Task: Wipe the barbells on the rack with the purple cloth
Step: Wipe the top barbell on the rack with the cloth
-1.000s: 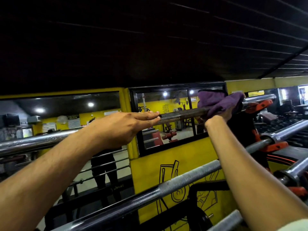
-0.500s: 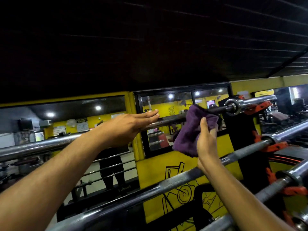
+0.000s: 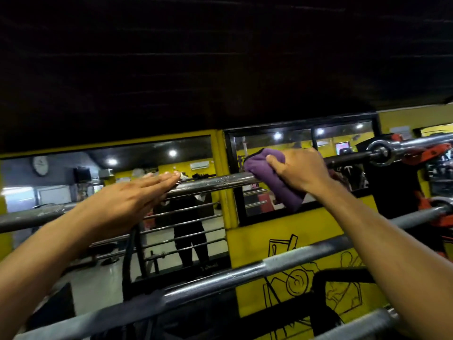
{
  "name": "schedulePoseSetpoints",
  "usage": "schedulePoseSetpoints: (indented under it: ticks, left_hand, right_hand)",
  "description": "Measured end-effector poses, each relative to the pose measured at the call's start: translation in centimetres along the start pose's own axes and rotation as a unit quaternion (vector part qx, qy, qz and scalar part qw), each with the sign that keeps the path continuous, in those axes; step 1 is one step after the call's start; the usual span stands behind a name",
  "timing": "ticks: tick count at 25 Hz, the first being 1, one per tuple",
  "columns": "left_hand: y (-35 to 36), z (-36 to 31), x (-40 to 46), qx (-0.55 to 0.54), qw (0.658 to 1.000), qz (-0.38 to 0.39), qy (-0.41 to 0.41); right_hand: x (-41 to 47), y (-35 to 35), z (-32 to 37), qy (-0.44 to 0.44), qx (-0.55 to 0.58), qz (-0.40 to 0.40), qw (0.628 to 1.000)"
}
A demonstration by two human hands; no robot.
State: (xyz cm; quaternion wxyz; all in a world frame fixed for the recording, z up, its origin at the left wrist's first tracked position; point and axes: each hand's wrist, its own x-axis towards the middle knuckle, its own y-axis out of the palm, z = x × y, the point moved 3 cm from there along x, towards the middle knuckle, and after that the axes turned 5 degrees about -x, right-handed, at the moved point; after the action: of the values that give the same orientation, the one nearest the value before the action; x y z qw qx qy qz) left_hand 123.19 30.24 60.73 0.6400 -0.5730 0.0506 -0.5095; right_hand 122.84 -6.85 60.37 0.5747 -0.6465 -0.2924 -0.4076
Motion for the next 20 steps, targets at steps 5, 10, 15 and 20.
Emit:
schedulePoseSetpoints:
  ticks: [5, 10, 15, 20]
  left_hand:
    - [0.2, 0.9, -0.2, 0.001, 1.0, 0.013, 0.012]
    - [0.2, 0.6, -0.4, -0.004, 1.0, -0.012, 0.012]
    - [0.1, 0.0, -0.4, -0.002, 1.0, -0.01, 0.017]
    - [0.2, 0.0, -0.3, 0.008, 1.0, -0.017, 0.012]
  right_hand:
    - [1.1, -1.5, 2.5, 0.012, 0.018, 0.128, 0.991]
    - [-5.2, 0.9, 4.8, -0.118, 0.106, -0.141, 0.977]
    - [-0.8, -1.1, 0.8, 0.018, 0.123, 0.032, 0.992]
    - [0.7, -1.2, 6.9, 0.015, 0.062, 0.079, 0.995]
